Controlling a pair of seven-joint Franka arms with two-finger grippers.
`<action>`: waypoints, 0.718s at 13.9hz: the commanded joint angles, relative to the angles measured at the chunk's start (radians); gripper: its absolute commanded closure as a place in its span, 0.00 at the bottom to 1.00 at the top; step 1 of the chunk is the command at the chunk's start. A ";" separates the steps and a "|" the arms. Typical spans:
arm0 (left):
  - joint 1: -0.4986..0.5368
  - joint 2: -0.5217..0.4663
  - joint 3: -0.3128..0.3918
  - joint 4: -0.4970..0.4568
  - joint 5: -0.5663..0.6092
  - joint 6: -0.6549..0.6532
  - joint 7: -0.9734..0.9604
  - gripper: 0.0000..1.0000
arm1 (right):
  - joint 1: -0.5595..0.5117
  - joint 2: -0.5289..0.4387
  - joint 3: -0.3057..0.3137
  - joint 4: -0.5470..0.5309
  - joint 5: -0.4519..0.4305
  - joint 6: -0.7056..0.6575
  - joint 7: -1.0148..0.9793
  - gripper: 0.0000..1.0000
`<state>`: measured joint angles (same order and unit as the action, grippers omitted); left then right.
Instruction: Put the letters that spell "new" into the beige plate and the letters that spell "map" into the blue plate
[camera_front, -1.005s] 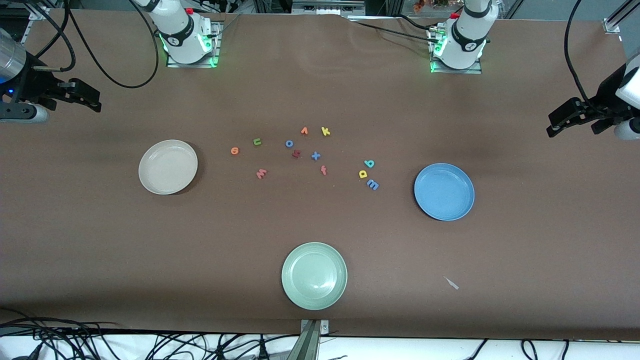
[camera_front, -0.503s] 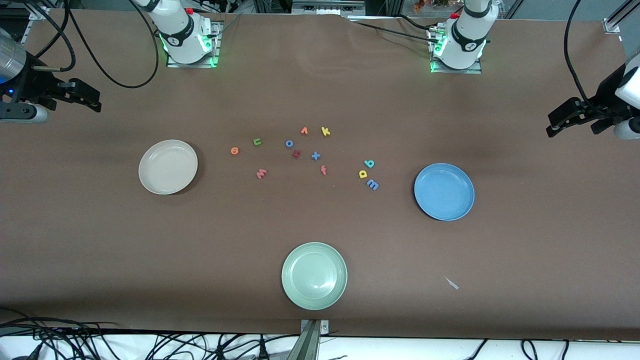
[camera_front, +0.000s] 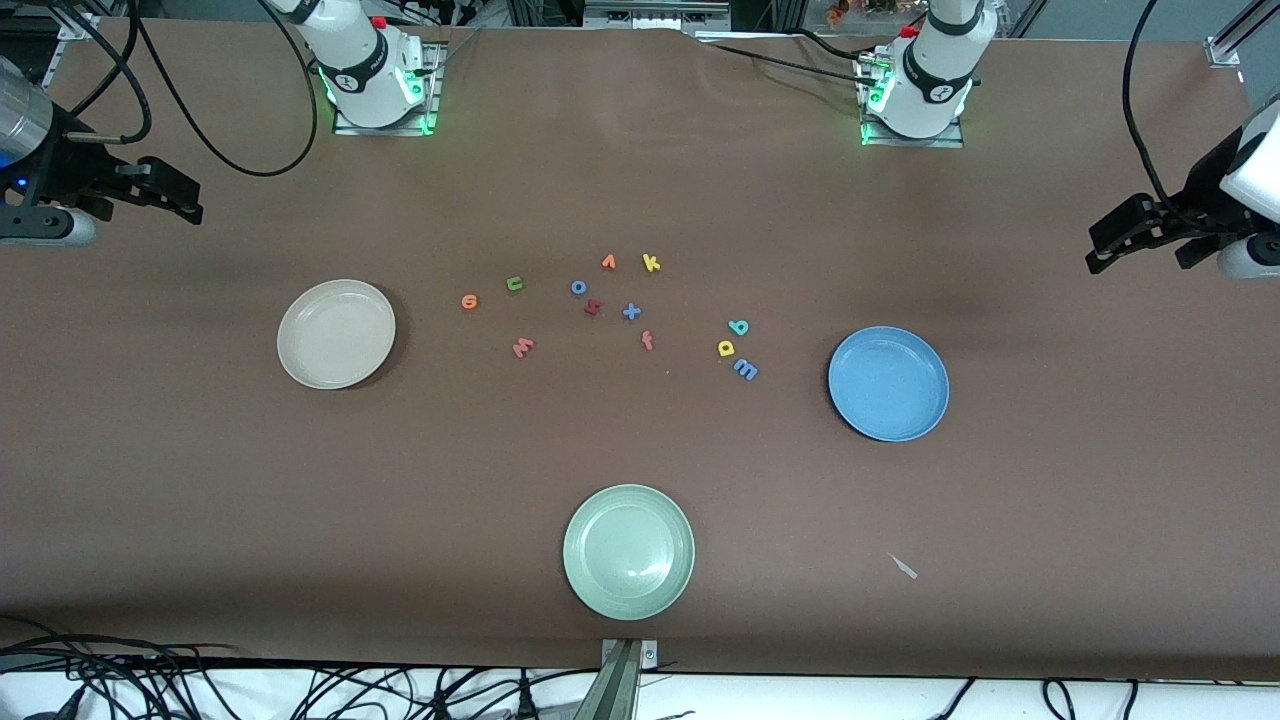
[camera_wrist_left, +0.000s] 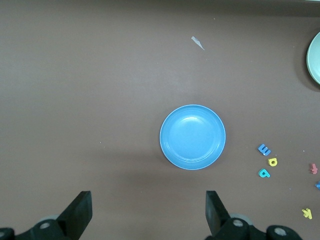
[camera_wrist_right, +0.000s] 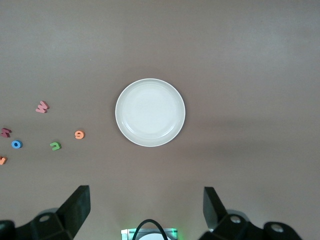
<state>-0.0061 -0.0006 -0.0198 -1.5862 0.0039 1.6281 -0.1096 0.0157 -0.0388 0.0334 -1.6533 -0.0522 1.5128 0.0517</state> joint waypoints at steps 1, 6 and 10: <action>-0.003 0.019 0.003 0.038 -0.001 -0.027 0.021 0.00 | -0.003 -0.006 -0.001 0.000 0.008 -0.009 -0.010 0.00; -0.003 0.019 0.003 0.038 -0.001 -0.027 0.019 0.00 | -0.003 -0.006 -0.001 0.000 0.008 -0.011 -0.010 0.00; 0.001 0.019 0.003 0.038 -0.001 -0.045 0.021 0.00 | -0.003 -0.007 0.000 0.000 0.008 -0.020 -0.009 0.00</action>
<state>-0.0059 -0.0005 -0.0197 -1.5861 0.0039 1.6122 -0.1096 0.0157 -0.0388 0.0334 -1.6533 -0.0522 1.5109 0.0517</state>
